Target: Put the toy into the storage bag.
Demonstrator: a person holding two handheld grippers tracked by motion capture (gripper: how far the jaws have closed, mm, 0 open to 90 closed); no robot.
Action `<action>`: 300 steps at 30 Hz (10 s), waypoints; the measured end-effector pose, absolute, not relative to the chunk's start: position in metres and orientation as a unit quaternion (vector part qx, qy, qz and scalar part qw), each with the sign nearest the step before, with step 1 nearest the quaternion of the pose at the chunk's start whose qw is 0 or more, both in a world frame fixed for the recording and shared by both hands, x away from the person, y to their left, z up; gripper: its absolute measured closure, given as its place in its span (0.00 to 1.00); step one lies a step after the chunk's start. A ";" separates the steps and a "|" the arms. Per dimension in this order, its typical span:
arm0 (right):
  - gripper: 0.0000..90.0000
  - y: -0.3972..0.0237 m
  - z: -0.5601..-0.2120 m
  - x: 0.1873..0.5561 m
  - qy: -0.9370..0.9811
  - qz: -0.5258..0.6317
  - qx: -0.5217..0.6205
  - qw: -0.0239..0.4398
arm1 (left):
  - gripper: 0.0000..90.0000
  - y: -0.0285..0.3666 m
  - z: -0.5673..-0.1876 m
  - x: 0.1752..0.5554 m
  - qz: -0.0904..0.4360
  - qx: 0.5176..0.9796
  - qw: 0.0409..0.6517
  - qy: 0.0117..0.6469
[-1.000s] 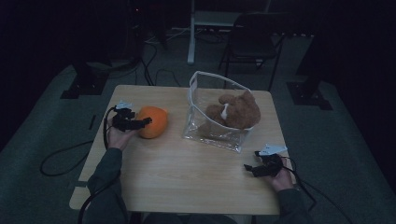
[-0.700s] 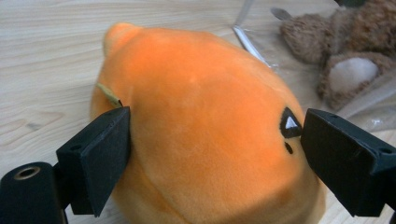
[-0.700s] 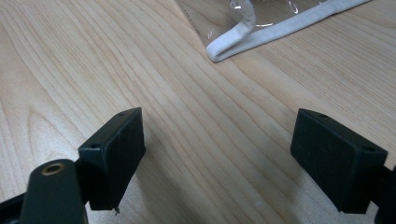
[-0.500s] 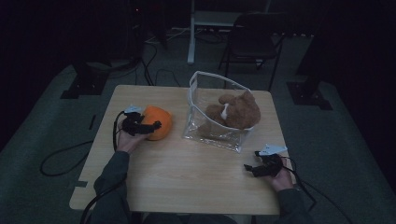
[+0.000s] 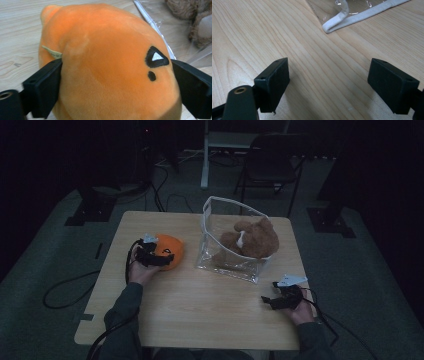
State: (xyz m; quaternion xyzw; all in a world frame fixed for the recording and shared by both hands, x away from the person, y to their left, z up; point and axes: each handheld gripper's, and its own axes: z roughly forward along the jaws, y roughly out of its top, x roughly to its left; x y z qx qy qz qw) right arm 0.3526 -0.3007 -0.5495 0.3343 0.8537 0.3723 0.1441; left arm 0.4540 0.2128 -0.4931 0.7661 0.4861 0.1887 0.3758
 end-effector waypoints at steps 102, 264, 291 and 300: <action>0.19 -0.301 -0.549 0.353 0.853 0.373 0.334 0.144 | 0.43 0.170 -0.360 0.384 0.325 0.754 0.463 0.334; 0.19 -0.301 -0.549 0.353 0.853 0.373 0.335 0.144 | 0.42 0.075 -0.305 0.394 0.307 0.754 0.537 0.221; 0.19 -0.301 -0.549 0.353 0.853 0.373 0.335 0.144 | 0.42 0.058 -0.316 0.409 0.286 0.756 0.542 0.230; 0.19 -0.301 -0.549 0.353 0.853 0.373 0.335 0.144 | 0.42 0.054 -0.318 0.413 0.283 0.754 0.546 0.233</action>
